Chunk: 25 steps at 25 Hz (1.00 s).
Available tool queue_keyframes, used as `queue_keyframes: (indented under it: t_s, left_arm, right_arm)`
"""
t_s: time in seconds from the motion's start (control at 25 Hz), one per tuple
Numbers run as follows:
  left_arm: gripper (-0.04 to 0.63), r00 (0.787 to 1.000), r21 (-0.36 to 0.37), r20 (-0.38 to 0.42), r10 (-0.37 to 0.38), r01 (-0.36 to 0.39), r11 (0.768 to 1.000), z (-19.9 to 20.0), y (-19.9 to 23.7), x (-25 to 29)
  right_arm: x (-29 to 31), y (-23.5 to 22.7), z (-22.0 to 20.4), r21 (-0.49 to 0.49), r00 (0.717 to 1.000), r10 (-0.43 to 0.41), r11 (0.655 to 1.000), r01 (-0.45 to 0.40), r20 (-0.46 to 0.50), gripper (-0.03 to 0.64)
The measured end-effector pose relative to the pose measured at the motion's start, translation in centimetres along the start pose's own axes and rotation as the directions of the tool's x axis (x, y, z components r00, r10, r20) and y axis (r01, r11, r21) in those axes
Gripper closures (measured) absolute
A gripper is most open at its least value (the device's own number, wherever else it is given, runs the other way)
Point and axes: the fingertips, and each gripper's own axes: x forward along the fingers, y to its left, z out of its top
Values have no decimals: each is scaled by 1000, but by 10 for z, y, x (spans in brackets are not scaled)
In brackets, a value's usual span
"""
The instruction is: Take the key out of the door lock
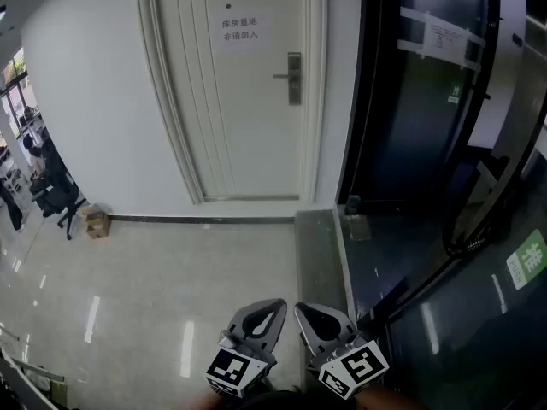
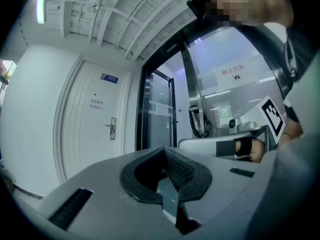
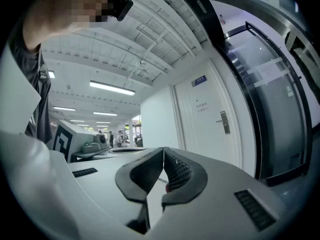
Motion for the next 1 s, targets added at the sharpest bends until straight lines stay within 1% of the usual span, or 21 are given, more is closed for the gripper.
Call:
queue_keyframes:
  t_s: [0.2, 0.36, 0.52, 0.64, 0.8, 1.0]
  left_arm:
    - [589, 1000, 0, -7, 18, -18, 1000, -2, 30, 24]
    - [589, 1000, -2, 5, 15, -15, 1000, -2, 69, 55]
    - [589, 1000, 18, 28, 5, -5, 1000, 1, 120, 96]
    - [589, 1000, 40, 30, -3, 2, 999, 9, 166, 133]
    - [589, 999, 59, 42, -30, 28, 998, 23, 228, 179]
    - [589, 998, 77, 39, -48, 44, 996, 25, 285, 237]
  right_arm:
    - [24, -29, 3, -29, 1000, -22, 999, 22, 0, 603]
    - [63, -58, 5, -46, 999, -37, 998, 37, 3, 603]
    - [118, -92, 11, -68, 998, -57, 996, 57, 11, 603]
    - [166, -124, 19, -72, 996, -87, 994, 88, 15, 603]
    - [233, -163, 32, -100, 992, -125, 987, 127, 23, 603]
    - [288, -211, 37, -101, 987, -159, 982, 161, 33, 603]
